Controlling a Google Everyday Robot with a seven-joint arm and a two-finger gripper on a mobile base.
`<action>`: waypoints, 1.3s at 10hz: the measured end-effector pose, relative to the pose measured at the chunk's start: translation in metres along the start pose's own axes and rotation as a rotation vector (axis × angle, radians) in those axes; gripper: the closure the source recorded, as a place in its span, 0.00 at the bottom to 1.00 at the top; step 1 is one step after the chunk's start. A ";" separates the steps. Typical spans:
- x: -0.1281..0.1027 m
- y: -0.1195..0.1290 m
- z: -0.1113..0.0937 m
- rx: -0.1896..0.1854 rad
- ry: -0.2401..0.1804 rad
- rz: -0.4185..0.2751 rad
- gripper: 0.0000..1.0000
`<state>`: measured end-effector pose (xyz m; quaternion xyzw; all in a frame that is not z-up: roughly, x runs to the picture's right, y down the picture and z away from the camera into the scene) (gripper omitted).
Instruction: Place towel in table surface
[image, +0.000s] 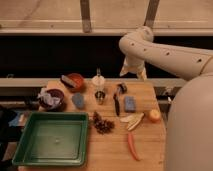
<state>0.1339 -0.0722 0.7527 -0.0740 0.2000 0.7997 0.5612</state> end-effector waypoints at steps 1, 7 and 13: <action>0.005 0.021 -0.006 -0.018 -0.012 -0.046 0.22; 0.060 0.129 -0.048 -0.158 -0.051 -0.317 0.22; 0.062 0.133 -0.047 -0.166 -0.054 -0.335 0.22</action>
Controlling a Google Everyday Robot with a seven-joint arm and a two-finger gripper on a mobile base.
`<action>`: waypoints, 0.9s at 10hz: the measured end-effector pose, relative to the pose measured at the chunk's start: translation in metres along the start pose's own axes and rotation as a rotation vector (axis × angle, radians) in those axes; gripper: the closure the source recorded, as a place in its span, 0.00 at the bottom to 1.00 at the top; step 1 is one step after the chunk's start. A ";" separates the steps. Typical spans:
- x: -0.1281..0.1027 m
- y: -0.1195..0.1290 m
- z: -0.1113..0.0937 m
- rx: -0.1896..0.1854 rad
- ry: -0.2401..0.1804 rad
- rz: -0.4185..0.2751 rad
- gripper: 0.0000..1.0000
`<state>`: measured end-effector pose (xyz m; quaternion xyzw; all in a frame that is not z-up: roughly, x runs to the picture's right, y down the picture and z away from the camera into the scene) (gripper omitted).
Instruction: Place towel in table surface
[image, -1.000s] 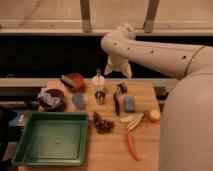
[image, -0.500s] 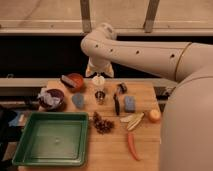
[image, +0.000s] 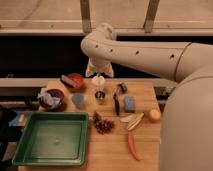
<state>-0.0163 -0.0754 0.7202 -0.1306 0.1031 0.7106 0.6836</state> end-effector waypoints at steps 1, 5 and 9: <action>0.000 0.008 0.000 -0.013 -0.003 -0.018 0.22; 0.001 0.102 0.004 -0.125 0.007 -0.174 0.22; 0.034 0.218 0.005 -0.237 0.053 -0.402 0.22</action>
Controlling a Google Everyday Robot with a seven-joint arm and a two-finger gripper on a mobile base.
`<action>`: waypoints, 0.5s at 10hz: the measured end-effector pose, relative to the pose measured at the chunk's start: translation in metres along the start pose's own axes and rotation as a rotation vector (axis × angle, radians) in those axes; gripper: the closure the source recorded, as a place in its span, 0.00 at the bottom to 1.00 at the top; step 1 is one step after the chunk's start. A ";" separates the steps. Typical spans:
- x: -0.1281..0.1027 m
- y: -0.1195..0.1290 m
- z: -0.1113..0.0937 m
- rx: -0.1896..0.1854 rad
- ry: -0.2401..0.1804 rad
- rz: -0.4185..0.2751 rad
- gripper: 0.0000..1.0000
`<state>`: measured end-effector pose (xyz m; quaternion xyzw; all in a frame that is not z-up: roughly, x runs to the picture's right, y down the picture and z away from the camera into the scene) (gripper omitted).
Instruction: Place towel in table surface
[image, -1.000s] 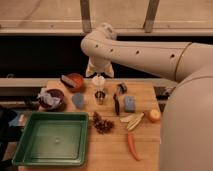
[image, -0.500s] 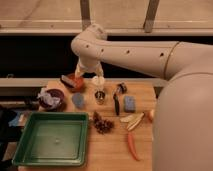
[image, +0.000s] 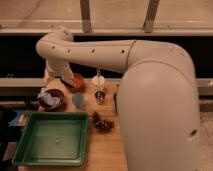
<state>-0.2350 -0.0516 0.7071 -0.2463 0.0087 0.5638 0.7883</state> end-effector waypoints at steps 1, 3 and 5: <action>-0.003 0.030 0.008 -0.063 0.018 -0.073 0.22; -0.007 0.050 0.010 -0.110 0.014 -0.117 0.22; -0.007 0.050 0.010 -0.112 0.014 -0.117 0.22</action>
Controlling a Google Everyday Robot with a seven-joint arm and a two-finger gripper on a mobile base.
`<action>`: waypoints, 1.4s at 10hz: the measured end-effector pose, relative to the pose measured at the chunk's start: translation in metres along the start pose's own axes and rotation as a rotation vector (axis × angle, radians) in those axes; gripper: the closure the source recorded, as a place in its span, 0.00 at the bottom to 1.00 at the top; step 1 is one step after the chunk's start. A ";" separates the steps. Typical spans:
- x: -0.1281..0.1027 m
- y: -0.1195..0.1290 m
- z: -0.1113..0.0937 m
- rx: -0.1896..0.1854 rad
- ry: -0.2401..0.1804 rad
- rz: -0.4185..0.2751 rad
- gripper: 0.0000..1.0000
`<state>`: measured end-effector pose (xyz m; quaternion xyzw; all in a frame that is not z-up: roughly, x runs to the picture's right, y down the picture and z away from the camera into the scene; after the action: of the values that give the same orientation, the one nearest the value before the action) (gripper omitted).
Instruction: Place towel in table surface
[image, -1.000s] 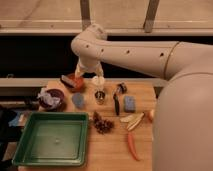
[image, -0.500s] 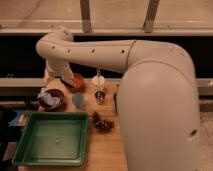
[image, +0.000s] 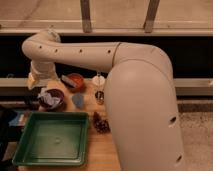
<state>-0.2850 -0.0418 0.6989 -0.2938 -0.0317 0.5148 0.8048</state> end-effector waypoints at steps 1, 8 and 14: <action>0.000 -0.002 -0.001 0.003 0.001 0.000 0.22; 0.031 -0.017 0.050 -0.020 0.086 0.071 0.22; 0.022 -0.020 0.120 -0.106 0.091 0.060 0.22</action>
<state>-0.3008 0.0235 0.8021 -0.3599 -0.0137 0.5226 0.7728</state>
